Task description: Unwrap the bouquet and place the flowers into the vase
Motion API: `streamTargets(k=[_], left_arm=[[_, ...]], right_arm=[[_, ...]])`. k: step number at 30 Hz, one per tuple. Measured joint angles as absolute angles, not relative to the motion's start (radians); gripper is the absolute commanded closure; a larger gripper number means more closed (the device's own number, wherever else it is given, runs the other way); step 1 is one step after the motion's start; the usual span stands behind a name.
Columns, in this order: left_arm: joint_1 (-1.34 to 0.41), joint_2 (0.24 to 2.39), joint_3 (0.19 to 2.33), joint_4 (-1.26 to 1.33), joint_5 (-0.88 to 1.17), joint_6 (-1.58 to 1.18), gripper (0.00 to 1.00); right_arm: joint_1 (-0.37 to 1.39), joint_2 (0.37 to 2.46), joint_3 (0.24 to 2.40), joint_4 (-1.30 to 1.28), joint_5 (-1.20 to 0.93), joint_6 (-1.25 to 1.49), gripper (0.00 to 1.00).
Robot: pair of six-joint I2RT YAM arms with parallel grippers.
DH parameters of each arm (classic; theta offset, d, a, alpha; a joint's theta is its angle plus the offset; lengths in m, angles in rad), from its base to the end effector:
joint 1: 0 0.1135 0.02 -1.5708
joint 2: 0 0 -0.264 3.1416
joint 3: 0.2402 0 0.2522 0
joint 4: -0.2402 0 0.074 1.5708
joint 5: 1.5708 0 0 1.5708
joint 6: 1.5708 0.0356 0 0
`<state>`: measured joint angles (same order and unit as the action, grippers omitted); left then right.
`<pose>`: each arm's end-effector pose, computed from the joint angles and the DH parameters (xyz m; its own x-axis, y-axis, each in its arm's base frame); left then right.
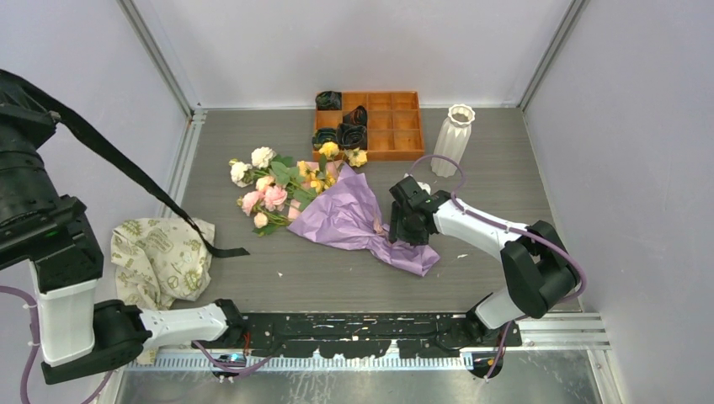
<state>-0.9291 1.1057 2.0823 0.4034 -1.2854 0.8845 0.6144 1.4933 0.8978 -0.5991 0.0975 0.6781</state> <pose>0.0303 0.0165 0.6685 0.4626 -0.2553 -0.8490 -0.3807 0.8076 -0.4503 0.2277 0.1564 0.1872 -0.9334 0.1056 -0.3429 0.0527 0.9857 0.1600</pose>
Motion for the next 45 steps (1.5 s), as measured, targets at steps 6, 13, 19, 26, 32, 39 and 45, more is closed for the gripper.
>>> streamTargets(k=[6, 13, 19, 26, 32, 39, 45], left_arm=[[-0.929, 1.054, 1.959, 0.548, -1.294, 0.978, 0.95], [-0.929, 1.053, 1.889, 0.585, -1.303, 1.013, 0.94], [-0.902, 1.154, 1.961, 0.654, -1.311, 1.106, 0.93], [-0.605, 1.421, 2.197, 0.226, -1.308, 0.832, 0.86], [-0.405, 1.652, 2.416, -0.442, -1.165, 0.355, 0.85], [0.046, 1.746, 2.500, -1.008, -0.681, -0.186, 0.95], [0.250, 1.683, 2.239, -1.106, -0.436, -0.415, 0.68]], right_arm=[[0.614, 1.496, 0.907, -0.603, 0.091, 0.667, 0.42], [0.614, 1.499, 0.928, -0.613, 0.087, 0.656, 0.42], [0.618, 1.508, 0.948, -0.619, 0.084, 0.655, 0.42], [0.622, 1.512, 0.950, -0.622, 0.084, 0.653, 0.42], [0.623, 1.512, 0.950, -0.624, 0.084, 0.652, 0.41], [0.623, 1.530, 0.954, -0.624, 0.083, 0.649, 0.42], [0.623, 1.538, 0.960, -0.627, 0.084, 0.641, 0.39]])
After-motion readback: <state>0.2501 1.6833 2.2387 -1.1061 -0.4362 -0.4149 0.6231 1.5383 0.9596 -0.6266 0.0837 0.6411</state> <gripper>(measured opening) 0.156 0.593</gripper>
